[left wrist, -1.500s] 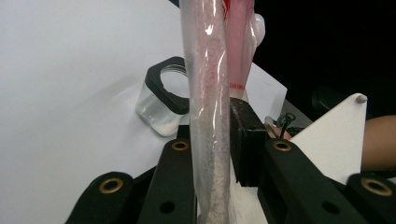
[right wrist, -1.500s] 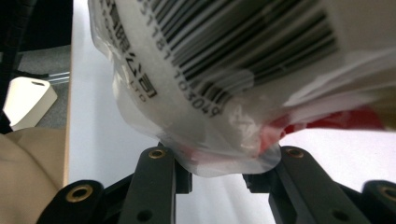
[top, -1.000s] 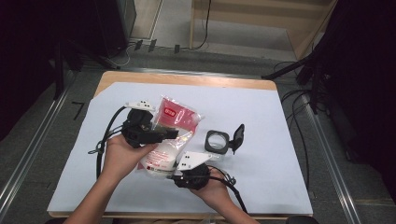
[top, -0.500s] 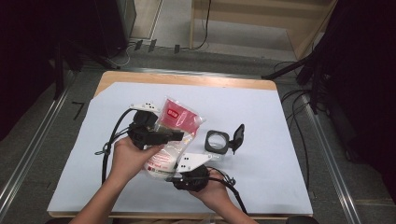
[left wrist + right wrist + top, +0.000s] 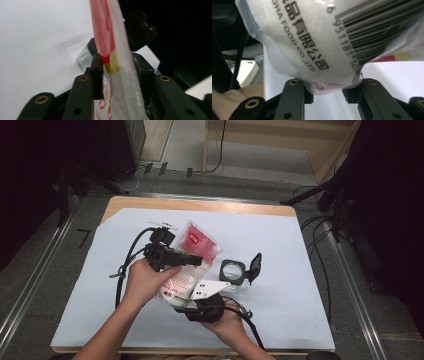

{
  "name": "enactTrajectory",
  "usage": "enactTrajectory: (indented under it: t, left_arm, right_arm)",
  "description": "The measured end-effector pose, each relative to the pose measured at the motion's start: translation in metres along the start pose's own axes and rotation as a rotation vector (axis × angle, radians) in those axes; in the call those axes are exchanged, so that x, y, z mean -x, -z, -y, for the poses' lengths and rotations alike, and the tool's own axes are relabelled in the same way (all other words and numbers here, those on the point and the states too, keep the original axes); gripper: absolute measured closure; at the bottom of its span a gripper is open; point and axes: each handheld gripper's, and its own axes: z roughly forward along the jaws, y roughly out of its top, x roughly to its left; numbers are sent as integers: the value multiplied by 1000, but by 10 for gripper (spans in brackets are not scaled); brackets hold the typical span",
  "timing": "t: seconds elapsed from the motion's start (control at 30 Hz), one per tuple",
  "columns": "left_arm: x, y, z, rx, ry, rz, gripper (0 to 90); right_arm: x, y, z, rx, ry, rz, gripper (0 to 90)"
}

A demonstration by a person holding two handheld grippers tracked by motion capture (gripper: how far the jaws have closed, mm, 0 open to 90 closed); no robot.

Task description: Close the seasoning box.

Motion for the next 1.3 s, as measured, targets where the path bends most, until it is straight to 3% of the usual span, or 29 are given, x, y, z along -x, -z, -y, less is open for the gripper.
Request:
enactTrajectory:
  t: [0.13, 0.2, 0.3, 0.37, 0.43, 0.63, 0.73, 0.87, 0.93, 1.1, 1.17, 1.2, 1.3]
  left_arm:
    - [3, -4, -1, -37, -19, 9, 595]
    - [8, -5, 1, -70, -55, -30, 597]
    - [10, -4, 2, -85, -75, -60, 673]
    - [10, -6, 3, -88, -75, -40, 718]
    - [13, -7, 3, -107, -90, -46, 751]
    - [19, -13, 3, -107, -96, -47, 771]
    - [22, -12, 2, -96, -92, -47, 750]
    - [26, -11, 1, -91, -98, -43, 665]
    - [27, -10, 0, -76, -97, -29, 661]
    - [27, -12, -7, -107, -99, -31, 664]
    - [26, -12, -12, -122, -96, -38, 691]
    - [26, -13, -18, -132, -95, -40, 700]
    - [27, -13, -22, -132, -100, -48, 712]
  right_arm:
    - [1, 2, 1, 0, -21, 1, 674]
    - [1, 2, 2, 3, -41, 8, 674]
    - [1, 3, 2, 6, -49, 10, 669]
    - [-5, 3, 0, -13, 6, 45, 662]
    - [-8, 1, 0, -18, 21, 49, 661]
    - [-17, -3, 0, -34, 65, 73, 634]
    - [-18, -3, -1, -30, 52, 83, 630]
    - [-16, 0, -3, 2, -15, 51, 639]
    - [-16, 1, -4, 10, -13, 51, 639]
    - [-15, 5, -9, 43, -30, 27, 633]
    - [-14, 5, -12, 41, -16, 36, 628]
    - [-13, 5, -16, 31, 18, 60, 622]
    - [-9, 6, -22, 17, 27, 66, 622]
